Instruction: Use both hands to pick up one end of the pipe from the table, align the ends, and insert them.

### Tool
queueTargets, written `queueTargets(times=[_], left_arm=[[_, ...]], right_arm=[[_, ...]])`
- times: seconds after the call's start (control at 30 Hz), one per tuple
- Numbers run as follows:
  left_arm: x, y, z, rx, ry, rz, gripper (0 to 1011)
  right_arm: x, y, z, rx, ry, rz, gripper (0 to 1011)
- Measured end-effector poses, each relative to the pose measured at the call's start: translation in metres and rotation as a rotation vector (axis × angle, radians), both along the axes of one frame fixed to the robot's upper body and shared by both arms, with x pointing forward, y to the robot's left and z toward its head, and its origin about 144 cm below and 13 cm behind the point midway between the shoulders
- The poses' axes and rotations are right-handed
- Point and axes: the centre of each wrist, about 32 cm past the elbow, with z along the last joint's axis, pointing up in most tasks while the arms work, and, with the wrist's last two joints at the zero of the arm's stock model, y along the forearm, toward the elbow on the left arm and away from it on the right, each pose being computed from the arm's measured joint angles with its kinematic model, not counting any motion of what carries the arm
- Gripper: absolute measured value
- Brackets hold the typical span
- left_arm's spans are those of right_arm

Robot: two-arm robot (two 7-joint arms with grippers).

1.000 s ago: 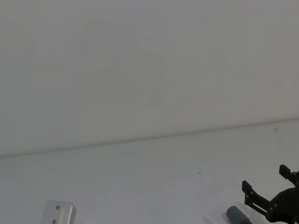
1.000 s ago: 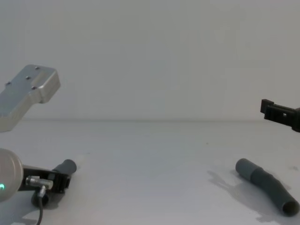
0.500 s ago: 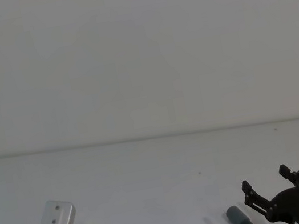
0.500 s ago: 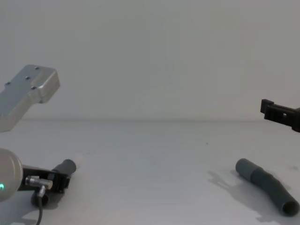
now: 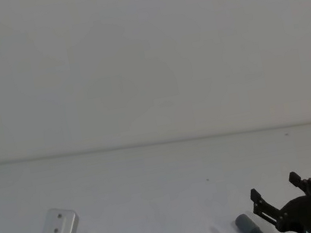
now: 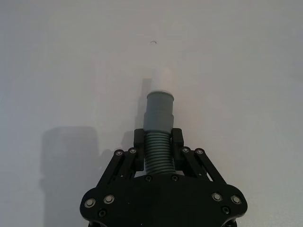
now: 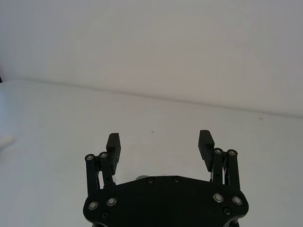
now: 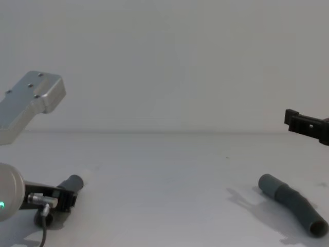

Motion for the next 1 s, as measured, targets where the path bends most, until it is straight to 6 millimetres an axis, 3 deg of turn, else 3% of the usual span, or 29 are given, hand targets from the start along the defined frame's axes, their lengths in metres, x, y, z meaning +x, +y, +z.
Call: queueTargets(times=[1.0], left_arm=[[0.000,0.000,0.000,0.000,0.000,0.000,305]], right_arm=[[-0.013,-0.008,0.023,-0.168,0.256,0.053,1001]])
